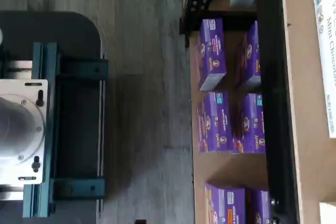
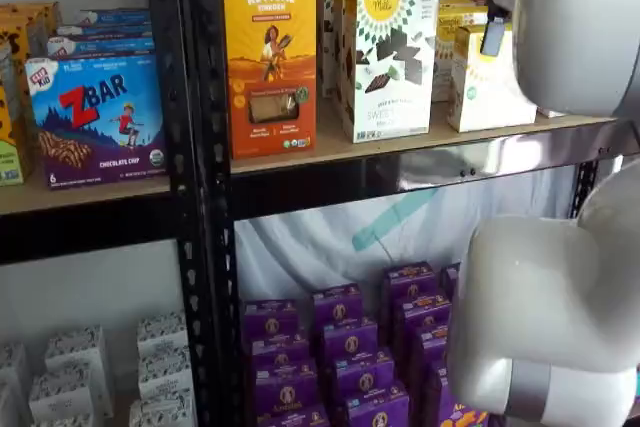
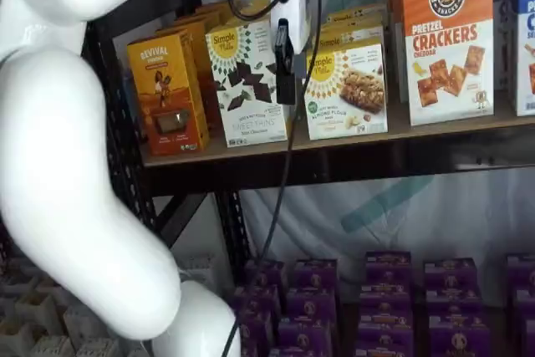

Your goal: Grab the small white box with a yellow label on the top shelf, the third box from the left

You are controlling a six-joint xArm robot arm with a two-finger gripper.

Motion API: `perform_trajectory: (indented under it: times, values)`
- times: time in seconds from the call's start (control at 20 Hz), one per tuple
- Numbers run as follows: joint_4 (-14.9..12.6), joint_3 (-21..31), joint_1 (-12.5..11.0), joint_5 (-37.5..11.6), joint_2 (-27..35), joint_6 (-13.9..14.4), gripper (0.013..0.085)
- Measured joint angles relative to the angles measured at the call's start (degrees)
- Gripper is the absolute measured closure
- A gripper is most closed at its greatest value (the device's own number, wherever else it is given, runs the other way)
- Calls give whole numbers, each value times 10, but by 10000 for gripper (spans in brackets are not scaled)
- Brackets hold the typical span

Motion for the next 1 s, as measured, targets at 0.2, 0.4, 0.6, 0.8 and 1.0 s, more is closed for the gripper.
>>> perform_trajectory:
  times: [0.2, 0.4, 0.6, 0.8, 1.0]
  values:
    - [-28, 24, 22, -32, -19, 12, 130]
    - [-23, 29, 30, -34, -21, 21, 130]
    - [11, 14, 21, -29, -7, 22, 130]
    - [55, -24, 2, -17, 23, 19, 130]
    - [90, -53, -9, -40, 51, 18, 130]
